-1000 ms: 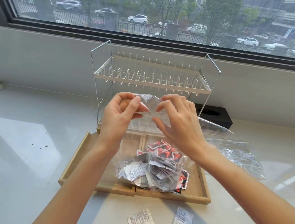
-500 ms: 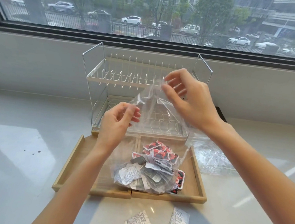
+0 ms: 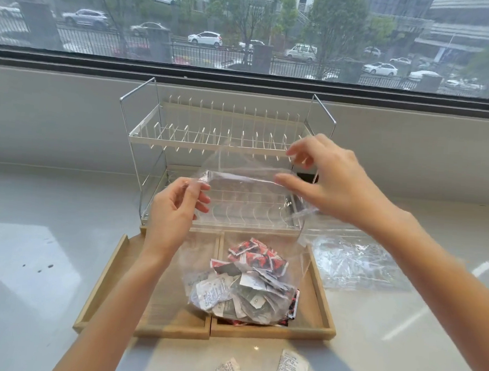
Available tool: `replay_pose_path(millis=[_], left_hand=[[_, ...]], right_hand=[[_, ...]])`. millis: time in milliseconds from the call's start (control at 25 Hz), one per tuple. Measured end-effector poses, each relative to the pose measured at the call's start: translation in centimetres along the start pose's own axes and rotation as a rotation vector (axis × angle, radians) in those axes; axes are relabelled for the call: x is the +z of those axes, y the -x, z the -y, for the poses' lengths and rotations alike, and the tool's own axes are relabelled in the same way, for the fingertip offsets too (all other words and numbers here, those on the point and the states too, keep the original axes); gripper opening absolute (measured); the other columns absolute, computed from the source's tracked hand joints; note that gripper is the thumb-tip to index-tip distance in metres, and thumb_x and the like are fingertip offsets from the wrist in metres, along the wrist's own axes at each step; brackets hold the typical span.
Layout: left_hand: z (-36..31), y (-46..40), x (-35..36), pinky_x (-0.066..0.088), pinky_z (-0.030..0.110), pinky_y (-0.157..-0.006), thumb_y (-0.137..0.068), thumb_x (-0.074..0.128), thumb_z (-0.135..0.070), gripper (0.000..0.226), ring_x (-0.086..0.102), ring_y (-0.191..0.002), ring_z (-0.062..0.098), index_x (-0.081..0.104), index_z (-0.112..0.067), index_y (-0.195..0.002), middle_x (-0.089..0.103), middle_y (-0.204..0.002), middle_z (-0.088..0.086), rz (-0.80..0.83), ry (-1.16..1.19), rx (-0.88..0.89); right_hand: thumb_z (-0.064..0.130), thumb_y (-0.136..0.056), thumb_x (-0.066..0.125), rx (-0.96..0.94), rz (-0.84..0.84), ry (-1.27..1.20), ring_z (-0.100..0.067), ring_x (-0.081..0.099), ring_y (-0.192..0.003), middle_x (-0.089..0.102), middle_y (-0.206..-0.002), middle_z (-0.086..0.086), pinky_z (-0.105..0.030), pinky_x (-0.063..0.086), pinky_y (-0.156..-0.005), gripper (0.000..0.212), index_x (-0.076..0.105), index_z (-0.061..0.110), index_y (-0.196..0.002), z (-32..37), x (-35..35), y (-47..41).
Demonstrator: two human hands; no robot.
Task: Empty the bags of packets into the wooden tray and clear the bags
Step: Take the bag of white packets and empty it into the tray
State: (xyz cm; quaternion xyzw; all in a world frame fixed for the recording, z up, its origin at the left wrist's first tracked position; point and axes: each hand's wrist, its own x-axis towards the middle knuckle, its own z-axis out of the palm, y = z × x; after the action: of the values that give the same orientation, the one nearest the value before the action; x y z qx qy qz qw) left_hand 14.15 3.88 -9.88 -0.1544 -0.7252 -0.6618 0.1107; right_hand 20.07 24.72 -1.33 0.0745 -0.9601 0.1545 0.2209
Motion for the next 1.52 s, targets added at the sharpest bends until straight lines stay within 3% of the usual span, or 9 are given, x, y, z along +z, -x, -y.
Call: replay_pose_path(millis=[160, 400, 560, 760, 920, 1120, 1280, 1440, 1520], left_hand=[[0.5, -0.2, -0.1, 0.040, 0.006, -0.051, -0.093, 0.043, -0.019, 0.027, 0.056, -0.052, -0.003, 0.059, -0.028, -0.074, 0.060, -0.067, -0.003, -0.054, -0.013, -0.018], [0.9, -0.5, -0.4, 0.039, 0.006, -0.051, -0.093, 0.044, -0.019, 0.027, 0.055, -0.049, -0.003, 0.059, -0.028, -0.073, 0.059, -0.065, -0.003, -0.089, -0.081, -0.005], [1.2, -0.7, -0.9, 0.040, 0.006, -0.050, -0.093, 0.044, -0.025, 0.026, 0.058, -0.051, -0.002, 0.061, -0.027, -0.072, 0.064, -0.058, -0.011, -0.094, -0.049, -0.056], [0.4, -0.8, -1.0, 0.042, 0.019, -0.058, -0.094, 0.037, -0.033, 0.031, 0.061, -0.058, -0.001, 0.060, -0.024, -0.076, 0.063, -0.069, -0.006, -0.052, 0.060, -0.181], [0.0, -1.1, -1.3, 0.045, 0.024, -0.068, -0.094, 0.031, -0.042, 0.034, 0.065, -0.074, 0.005, 0.059, -0.025, -0.089, 0.066, -0.084, -0.004, 0.013, 0.138, -0.204], [3.2, 1.2, -2.6, 0.045, 0.020, -0.087, -0.053, 0.048, -0.084, 0.078, 0.057, -0.106, -0.001, 0.041, -0.040, -0.117, 0.059, -0.114, -0.017, 0.192, 0.111, -0.186], [7.8, 6.2, -3.3, 0.033, 0.027, -0.106, -0.034, 0.063, -0.082, 0.128, 0.040, -0.124, 0.001, 0.015, -0.030, -0.141, 0.039, -0.136, -0.016, 0.415, -0.097, -0.434], [11.5, 8.6, -2.3, 0.018, 0.021, -0.106, -0.070, 0.073, -0.032, 0.099, 0.023, -0.126, 0.002, 0.007, -0.022, -0.143, 0.027, -0.134, -0.014, 0.477, -0.212, -0.518], [12.7, 9.1, -1.9, 0.020, 0.021, -0.106, -0.062, 0.069, -0.043, 0.098, 0.026, -0.128, 0.005, 0.015, -0.022, -0.141, 0.028, -0.136, -0.009, 0.490, -0.273, -0.515]], right_hand=[[0.035, -0.076, 0.068, 0.088, -0.065, 0.157, -0.023, 0.051, -0.101, 0.053, -0.105, -0.003, -0.034, 0.029, -0.084, 0.040, 0.055, 0.016, -0.108, -1.2, 3.6, 4.1], [0.032, -0.079, 0.066, 0.127, -0.301, -0.015, -0.023, 0.064, -0.079, 0.069, -0.084, 0.001, -0.041, 0.050, -0.078, 0.016, 0.074, 0.018, -0.082, -3.6, -3.1, 1.6], [0.032, -0.085, 0.060, 0.119, -0.195, -0.235, -0.008, 0.064, -0.087, 0.070, -0.090, 0.003, -0.014, 0.045, -0.083, 0.015, 0.068, 0.027, -0.097, -3.9, -3.2, 1.5], [0.072, -0.067, 0.046, 0.350, -0.199, -0.835, 0.002, 0.059, -0.106, 0.062, -0.111, 0.017, -0.022, 0.045, -0.094, 0.055, 0.039, 0.047, -0.116, -5.6, 2.3, 5.3], [0.086, -0.047, 0.053, 0.492, 0.085, -0.773, 0.003, 0.050, -0.113, 0.051, -0.125, 0.013, -0.022, 0.037, -0.099, 0.100, 0.022, 0.042, -0.132, -5.4, 8.6, 11.4], [0.032, -0.073, 0.073, 0.633, 0.331, -0.747, -0.004, 0.046, -0.116, 0.050, -0.121, 0.013, -0.019, 0.031, -0.098, 0.081, 0.019, 0.040, -0.133, -4.9, 13.7, 15.1], [0.023, -0.076, 0.072, 0.663, 0.355, -0.670, -0.004, 0.050, -0.109, 0.054, -0.117, 0.010, -0.020, 0.036, -0.096, 0.071, 0.034, 0.028, -0.134, -5.3, 15.9, 16.0], [0.022, -0.077, 0.070, 0.624, 0.364, -0.574, -0.011, 0.054, -0.098, 0.058, -0.107, 0.006, -0.014, 0.042, -0.084, 0.051, 0.042, 0.036, -0.117, -5.3, 17.1, 15.8], [0.022, -0.078, 0.069, 0.601, 0.351, -0.540, -0.009, 0.053, -0.094, 0.057, -0.106, 0.006, -0.005, 0.038, -0.074, 0.048, 0.046, 0.034, -0.119, -5.2, 17.8, 15.7]])
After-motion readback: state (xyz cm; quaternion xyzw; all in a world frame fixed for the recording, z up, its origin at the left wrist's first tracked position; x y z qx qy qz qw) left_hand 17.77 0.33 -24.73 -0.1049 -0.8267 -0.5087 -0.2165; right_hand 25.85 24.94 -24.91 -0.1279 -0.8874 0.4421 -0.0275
